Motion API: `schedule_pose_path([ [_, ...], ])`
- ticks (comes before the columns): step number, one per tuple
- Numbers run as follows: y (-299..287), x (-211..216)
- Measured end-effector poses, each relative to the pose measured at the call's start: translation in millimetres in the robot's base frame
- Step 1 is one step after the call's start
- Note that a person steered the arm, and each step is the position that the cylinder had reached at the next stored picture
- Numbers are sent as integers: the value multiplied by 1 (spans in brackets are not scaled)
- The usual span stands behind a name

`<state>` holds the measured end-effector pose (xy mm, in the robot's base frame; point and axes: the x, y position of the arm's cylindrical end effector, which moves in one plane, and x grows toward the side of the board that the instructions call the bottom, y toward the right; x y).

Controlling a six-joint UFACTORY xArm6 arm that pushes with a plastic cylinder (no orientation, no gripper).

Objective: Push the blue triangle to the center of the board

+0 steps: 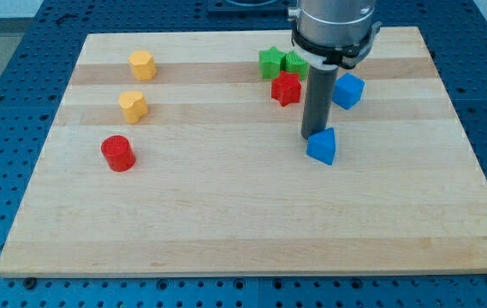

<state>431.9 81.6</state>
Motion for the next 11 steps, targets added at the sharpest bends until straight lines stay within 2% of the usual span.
schedule_pose_path([
  [1, 13, 0],
  [2, 64, -3],
  [3, 71, 6],
  [7, 41, 29],
  [11, -37, 32],
])
